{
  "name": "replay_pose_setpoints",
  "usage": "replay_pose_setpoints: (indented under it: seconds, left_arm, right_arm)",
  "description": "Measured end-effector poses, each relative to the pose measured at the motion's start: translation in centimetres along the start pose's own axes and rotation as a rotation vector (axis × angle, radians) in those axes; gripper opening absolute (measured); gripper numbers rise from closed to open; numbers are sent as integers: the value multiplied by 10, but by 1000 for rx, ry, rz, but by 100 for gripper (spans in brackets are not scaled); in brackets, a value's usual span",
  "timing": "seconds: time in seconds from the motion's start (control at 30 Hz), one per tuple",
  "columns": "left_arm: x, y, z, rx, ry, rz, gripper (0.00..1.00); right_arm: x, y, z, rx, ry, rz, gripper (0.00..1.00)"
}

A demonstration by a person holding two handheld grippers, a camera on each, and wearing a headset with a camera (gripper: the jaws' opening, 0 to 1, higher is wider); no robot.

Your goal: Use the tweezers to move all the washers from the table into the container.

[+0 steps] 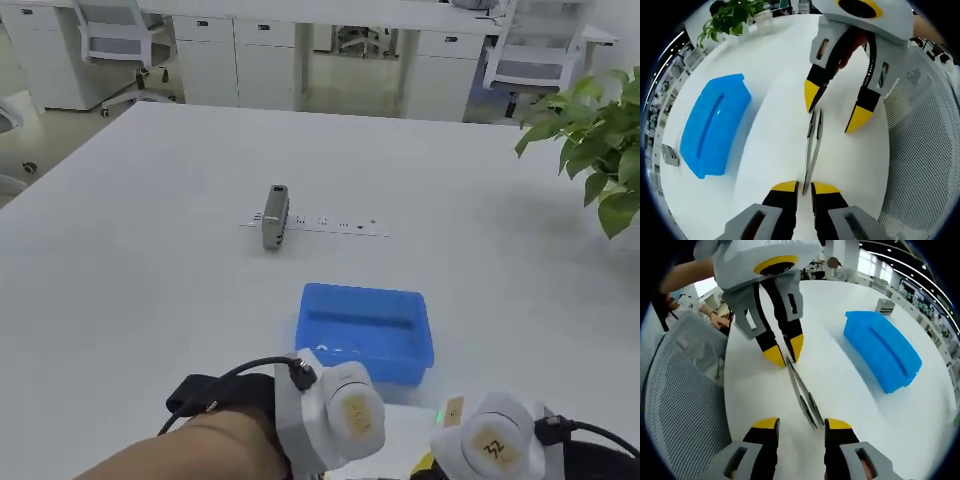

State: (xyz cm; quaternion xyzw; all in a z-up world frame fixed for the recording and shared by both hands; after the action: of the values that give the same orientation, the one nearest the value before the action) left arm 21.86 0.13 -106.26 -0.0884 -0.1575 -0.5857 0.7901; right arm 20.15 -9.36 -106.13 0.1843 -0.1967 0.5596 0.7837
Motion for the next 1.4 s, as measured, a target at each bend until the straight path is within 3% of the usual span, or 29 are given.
replay_pose_setpoints:
  seconds: [0.07,0.13,0.2,0.27,0.33,0.43,0.47,0.63,0.67,0.87,0.93,1.1,1.27,1.4]
  left_arm:
    - [-2,6,2,61,-26,67,17]
    - [-4,9,5,119,-80,128,22]
    - [-2,6,9,143,-147,180,23]
    - [-3,6,15,183,-174,205,25]
    - [-3,0,22,190,-207,248,26]
    - [-2,-9,37,157,-292,396,34]
    - [-3,-8,42,170,-312,423,36]
    - [-17,-4,74,261,-380,530,51]
    - [-20,-1,83,298,-412,568,53]
    - [-43,4,115,404,-485,674,78]
    - [-51,4,121,439,-488,693,81]
    - [-69,0,124,464,-468,763,96]
    - [-81,-5,125,482,-462,791,99]
    - [-84,-9,127,503,-463,796,99]
  right_arm:
    - [3,3,9,-24,-59,-70,37]
    - [5,4,17,-38,-112,-169,40]
    - [6,4,22,-56,-155,-241,47]
    - [6,3,25,-98,-185,-281,54]
    - [8,1,31,-141,-214,-298,59]
    - [11,-2,41,-201,-266,-325,62]
    - [12,-1,45,-205,-277,-334,63]
    - [16,-5,68,-255,-368,-423,69]
    - [17,-7,72,-266,-385,-433,71]
    - [13,-7,94,-299,-442,-496,76]
    - [11,-6,97,-320,-449,-495,81]
    - [5,-5,99,-355,-448,-507,90]
    - [-1,-6,101,-395,-443,-510,99]
    - [-4,-6,107,-417,-462,-513,99]
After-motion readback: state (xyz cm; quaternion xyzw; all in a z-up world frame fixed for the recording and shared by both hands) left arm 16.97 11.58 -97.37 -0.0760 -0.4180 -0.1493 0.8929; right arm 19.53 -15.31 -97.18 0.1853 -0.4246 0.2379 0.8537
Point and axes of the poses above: the centre of the closed fingertips' face, and the gripper's own axes: z roughly backward along the fingers, y roughly to its left, x roughly out of its top, the point moved 2 cm from there along z, roughly backward along the fingers, and after that the axes turned 1 degree about x, right-handed, at the moved point
